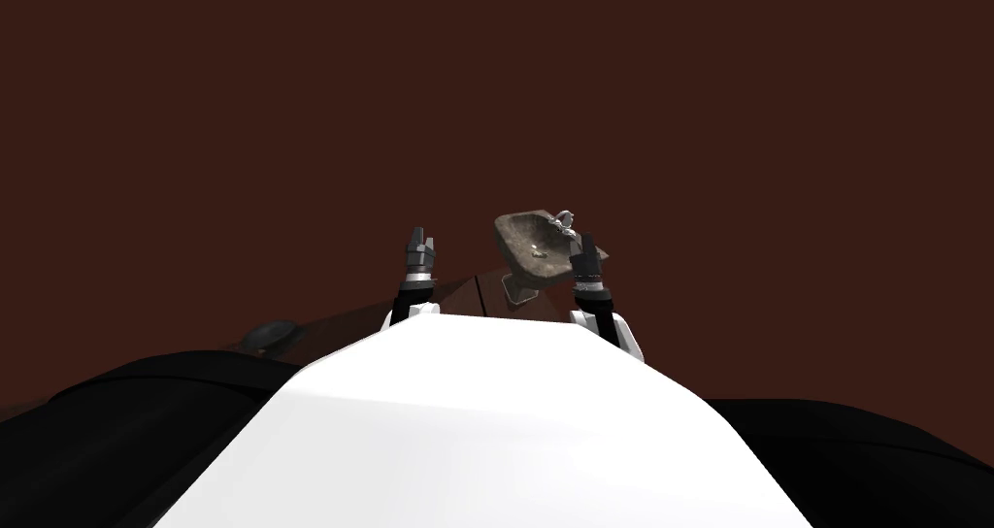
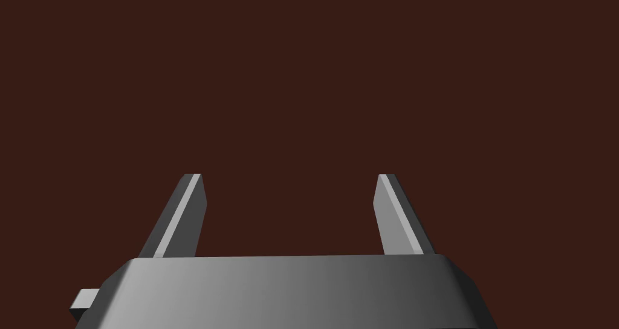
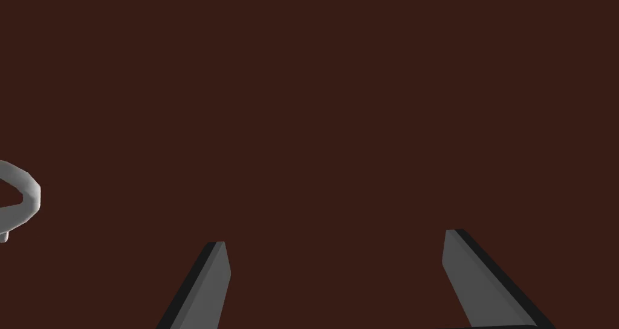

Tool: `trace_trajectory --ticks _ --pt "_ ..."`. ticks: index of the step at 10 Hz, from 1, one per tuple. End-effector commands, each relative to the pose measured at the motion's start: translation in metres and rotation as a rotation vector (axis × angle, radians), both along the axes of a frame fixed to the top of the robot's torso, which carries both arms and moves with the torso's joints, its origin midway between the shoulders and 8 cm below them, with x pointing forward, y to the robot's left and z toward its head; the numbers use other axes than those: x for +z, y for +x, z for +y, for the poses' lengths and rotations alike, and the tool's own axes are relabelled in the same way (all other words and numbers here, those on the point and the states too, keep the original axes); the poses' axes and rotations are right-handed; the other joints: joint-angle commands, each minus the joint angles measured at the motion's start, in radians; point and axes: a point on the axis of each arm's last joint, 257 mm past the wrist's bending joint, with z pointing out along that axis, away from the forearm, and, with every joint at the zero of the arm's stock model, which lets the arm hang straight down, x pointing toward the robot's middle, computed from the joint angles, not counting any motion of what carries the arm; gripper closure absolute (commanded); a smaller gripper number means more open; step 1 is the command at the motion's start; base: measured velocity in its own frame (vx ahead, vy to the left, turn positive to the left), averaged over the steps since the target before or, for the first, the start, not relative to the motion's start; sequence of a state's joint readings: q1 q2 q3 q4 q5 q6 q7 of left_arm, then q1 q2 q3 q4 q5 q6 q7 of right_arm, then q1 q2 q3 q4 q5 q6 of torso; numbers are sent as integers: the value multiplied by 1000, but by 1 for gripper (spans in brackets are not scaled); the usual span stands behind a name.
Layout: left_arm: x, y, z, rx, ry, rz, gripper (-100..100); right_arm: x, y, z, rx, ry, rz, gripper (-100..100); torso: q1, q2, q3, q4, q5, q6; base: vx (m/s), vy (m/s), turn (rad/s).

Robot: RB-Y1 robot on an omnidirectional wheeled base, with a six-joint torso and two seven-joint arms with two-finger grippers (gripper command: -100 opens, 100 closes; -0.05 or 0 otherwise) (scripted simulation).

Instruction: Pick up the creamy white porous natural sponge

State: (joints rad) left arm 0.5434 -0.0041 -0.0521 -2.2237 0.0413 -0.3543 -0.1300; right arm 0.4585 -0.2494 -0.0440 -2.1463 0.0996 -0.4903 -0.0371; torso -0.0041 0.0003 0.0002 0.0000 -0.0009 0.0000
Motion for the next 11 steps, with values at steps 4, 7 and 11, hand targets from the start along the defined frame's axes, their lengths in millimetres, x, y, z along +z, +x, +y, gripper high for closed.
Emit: trace_trajectory --ticks 4,7,11 --pt "0 0 0 0 0 0 0 -24 8 -4 -7 -226 46 -100 1 0 0 0 0 0 -1 -41 40" --pt "0 0 0 0 0 0 0 -34 10 -6 0 -339 63 -100 1 -1 0 0 0 0 0 -39 40" --pt "0 0 0 0 0 0 0 -54 15 -14 4 -544 91 -100 1 -1 0 0 0 0 -3 -37 55"
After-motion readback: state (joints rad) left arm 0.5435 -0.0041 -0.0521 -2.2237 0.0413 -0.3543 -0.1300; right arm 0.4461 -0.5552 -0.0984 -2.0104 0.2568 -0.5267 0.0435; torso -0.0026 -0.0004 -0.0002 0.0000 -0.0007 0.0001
